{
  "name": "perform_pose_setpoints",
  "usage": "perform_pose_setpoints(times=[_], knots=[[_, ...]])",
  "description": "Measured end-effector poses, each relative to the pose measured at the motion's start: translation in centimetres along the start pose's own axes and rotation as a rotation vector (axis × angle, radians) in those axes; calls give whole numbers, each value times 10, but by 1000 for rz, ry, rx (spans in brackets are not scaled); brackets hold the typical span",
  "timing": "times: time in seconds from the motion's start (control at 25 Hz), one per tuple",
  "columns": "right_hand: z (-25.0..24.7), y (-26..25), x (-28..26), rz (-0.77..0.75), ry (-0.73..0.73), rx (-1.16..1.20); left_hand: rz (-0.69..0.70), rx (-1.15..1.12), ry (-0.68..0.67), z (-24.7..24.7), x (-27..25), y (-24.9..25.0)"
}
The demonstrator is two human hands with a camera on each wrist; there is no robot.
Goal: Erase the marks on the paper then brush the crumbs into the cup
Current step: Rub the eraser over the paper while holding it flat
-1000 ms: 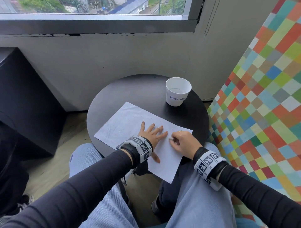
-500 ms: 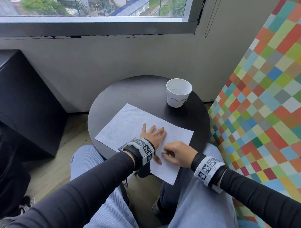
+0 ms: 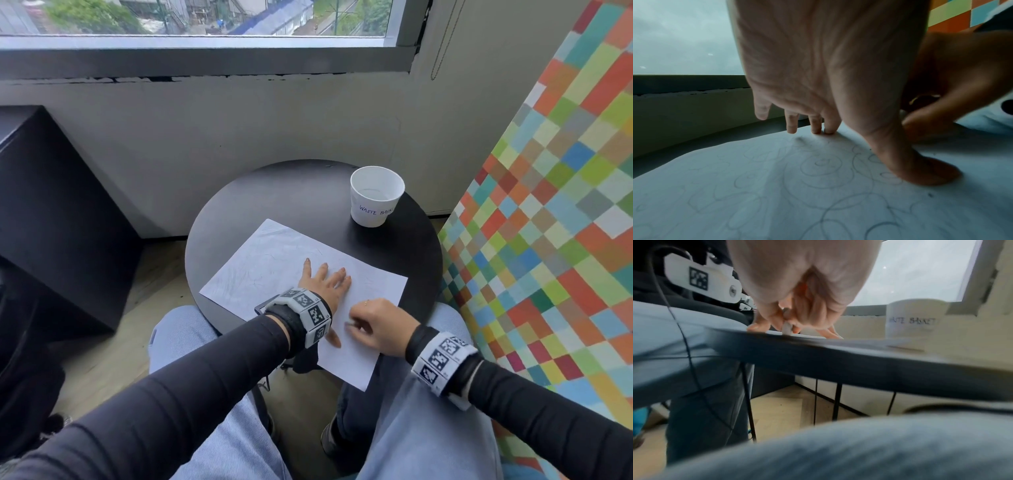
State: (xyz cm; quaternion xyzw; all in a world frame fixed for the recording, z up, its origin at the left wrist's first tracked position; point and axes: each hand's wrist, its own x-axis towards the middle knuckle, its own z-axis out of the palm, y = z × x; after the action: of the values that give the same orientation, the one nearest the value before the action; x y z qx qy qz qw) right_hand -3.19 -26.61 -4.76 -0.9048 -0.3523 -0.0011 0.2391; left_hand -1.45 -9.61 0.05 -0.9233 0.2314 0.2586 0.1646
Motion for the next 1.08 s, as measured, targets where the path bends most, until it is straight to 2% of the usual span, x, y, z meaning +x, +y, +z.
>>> perform_pose_setpoints(times=[0.12,0.28,0.32,0.44,0.48,0.64,0.88,1.08], knots=[[-8,11,4,126,70,-7,6,1,5,-1,1,1],[-8,4,-4,20,-62,-4,7,-14,6,0,1,0],[-16,6,-3,64,-36,14,12,-19,7,0,1,0],[-38,28,-1,241,181,60,20,-39,2,0,2,-2],[-41,32,-3,268,191,58,26,-49,-4,0,2,-3],[-40,32,-22,299,68,-6,67,-65,-9,1,4,-6],[-34,29,-29,314,89,75,299,-6,8,1,5,-17],[-29,33,-27,363,75,135,290,-74,-1,-2,8,-13]])
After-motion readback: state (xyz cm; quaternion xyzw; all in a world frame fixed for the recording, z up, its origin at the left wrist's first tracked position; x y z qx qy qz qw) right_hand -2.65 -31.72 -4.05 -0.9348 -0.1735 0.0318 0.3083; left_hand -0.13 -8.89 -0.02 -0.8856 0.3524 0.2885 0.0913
